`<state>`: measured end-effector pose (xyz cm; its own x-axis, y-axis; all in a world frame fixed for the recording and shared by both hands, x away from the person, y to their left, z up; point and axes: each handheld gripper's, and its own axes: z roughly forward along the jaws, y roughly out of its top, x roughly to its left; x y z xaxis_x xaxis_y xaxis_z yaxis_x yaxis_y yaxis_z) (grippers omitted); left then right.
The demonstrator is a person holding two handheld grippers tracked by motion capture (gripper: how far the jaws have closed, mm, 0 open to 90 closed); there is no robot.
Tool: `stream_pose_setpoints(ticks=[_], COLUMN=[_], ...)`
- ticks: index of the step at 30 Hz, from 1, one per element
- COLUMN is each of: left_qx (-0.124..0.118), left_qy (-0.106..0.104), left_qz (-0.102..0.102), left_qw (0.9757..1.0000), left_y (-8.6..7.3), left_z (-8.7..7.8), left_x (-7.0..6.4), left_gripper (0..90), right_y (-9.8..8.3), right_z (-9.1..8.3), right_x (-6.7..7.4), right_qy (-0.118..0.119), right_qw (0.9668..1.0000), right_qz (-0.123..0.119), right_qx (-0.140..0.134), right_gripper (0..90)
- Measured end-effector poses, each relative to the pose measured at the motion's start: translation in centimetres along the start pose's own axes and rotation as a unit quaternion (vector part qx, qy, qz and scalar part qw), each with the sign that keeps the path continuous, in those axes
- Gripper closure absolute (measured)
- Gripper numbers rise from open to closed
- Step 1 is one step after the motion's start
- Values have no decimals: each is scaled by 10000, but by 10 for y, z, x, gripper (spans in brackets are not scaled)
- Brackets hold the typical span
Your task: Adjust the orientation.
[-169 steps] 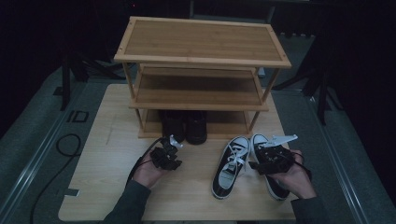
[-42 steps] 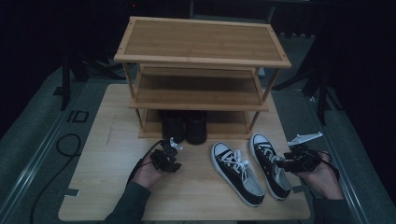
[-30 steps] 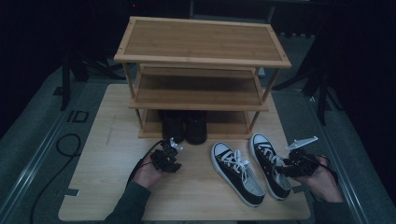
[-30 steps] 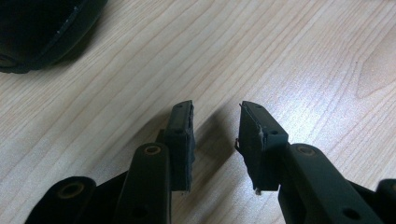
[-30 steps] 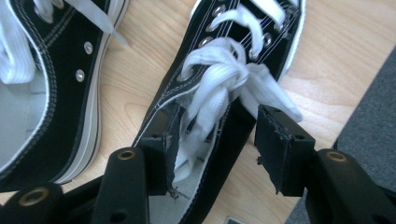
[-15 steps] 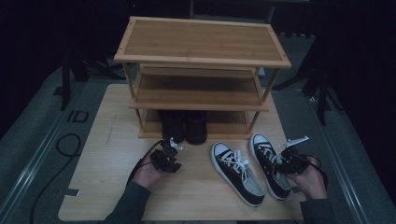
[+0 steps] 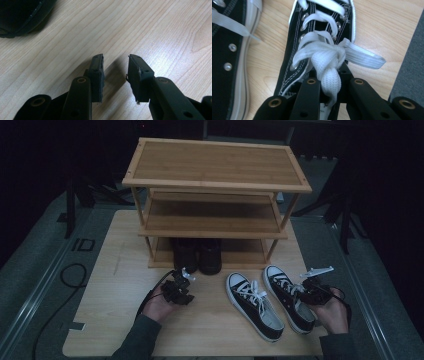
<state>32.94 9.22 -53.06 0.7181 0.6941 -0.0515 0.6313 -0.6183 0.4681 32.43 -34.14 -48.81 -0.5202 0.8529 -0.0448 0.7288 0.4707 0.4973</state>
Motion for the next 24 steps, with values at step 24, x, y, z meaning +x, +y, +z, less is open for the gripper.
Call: stream_pose_setpoints(ticks=[24], left_qx=[-15], left_qy=[6], left_qz=[-34], left_qw=[10000], left_y=[-1], left_z=[-2], left_x=[3], left_gripper=[658], right_y=[31], right_z=[19], right_x=[31], right_qy=[197], right_qw=[9975], right_qz=[-577], right_qx=[-364], right_gripper=[843])
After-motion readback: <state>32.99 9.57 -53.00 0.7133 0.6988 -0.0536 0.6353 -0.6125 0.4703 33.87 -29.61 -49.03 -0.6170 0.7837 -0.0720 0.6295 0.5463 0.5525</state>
